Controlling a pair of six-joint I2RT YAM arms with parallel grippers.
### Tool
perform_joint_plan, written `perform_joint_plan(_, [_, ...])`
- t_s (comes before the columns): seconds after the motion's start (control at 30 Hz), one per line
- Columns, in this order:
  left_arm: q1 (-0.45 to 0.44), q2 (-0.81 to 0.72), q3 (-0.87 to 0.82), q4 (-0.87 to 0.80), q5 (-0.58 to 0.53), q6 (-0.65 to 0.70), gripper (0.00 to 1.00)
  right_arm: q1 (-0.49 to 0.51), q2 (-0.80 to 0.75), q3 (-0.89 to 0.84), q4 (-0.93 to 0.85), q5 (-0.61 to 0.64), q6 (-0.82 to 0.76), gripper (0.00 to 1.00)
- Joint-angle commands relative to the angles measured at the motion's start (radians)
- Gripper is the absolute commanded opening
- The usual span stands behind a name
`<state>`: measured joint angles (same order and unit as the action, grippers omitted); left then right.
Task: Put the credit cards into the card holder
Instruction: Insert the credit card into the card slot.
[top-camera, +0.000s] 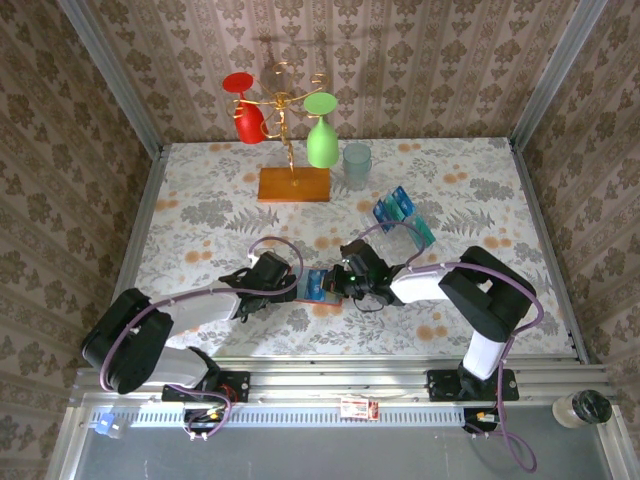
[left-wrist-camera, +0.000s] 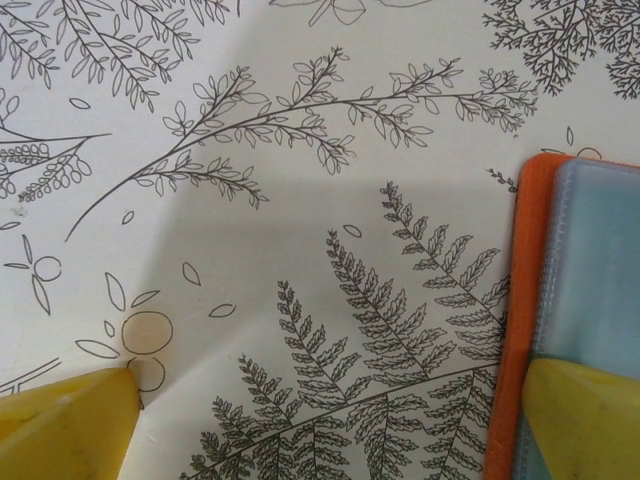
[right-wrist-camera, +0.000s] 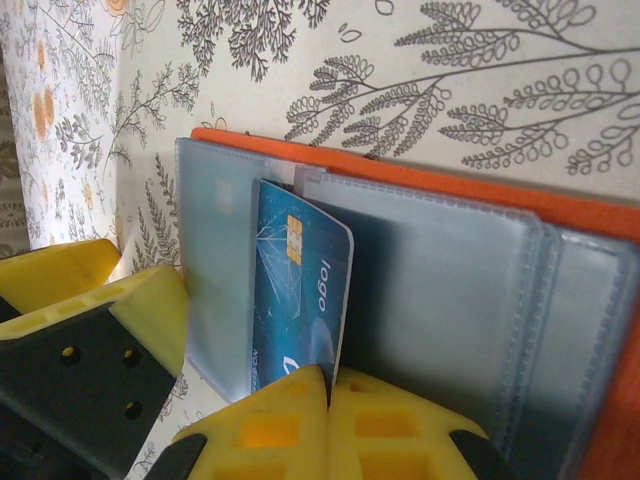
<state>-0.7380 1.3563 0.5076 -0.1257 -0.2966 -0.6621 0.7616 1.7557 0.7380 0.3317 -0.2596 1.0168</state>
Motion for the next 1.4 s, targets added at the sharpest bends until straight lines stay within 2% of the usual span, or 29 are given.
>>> perform_joint_plan(0.0, [0.005, 0.047, -0.012, -0.061, 0.010, 0.003, 1.00, 0.000, 0.049, 0.017, -0.160, -0.019, -0.034, 0.00])
perform_joint_plan(0.33, [0.001, 0.052, -0.020, -0.046, 0.016, -0.001, 1.00, 0.001, 0.111, 0.047, -0.141, -0.061, -0.044, 0.00])
perform_joint_plan(0.37, [0.001, 0.052, -0.022, -0.045, 0.017, -0.002, 1.00, 0.000, 0.112, 0.052, -0.147, -0.070, -0.054, 0.03])
perform_joint_plan(0.47, [-0.001, 0.047, -0.028, -0.042, 0.019, -0.005, 1.00, -0.008, 0.073, 0.066, -0.213, -0.069, -0.107, 0.32])
perform_joint_plan(0.5, [0.000, 0.044, -0.031, -0.039, 0.020, -0.006, 1.00, -0.013, 0.048, 0.072, -0.241, -0.064, -0.126, 0.38])
perform_joint_plan(0.6, [0.000, 0.037, -0.038, -0.034, 0.021, -0.008, 1.00, -0.030, -0.026, 0.095, -0.336, -0.033, -0.182, 0.44])
perform_joint_plan(0.7, [-0.002, 0.031, -0.045, -0.030, 0.020, -0.010, 1.00, -0.039, -0.068, 0.122, -0.408, -0.008, -0.224, 0.42])
perform_joint_plan(0.9, [-0.002, 0.033, -0.055, -0.015, 0.021, -0.012, 1.00, -0.035, -0.029, 0.190, -0.441, -0.032, -0.252, 0.19])
perform_joint_plan(0.97, [-0.002, 0.035, -0.055, -0.010, 0.024, -0.012, 1.00, -0.028, -0.011, 0.206, -0.440, -0.037, -0.253, 0.15])
perform_joint_plan(1.37, [-0.002, 0.041, -0.055, -0.002, 0.028, -0.007, 1.00, 0.006, 0.108, 0.286, -0.437, -0.055, -0.247, 0.13])
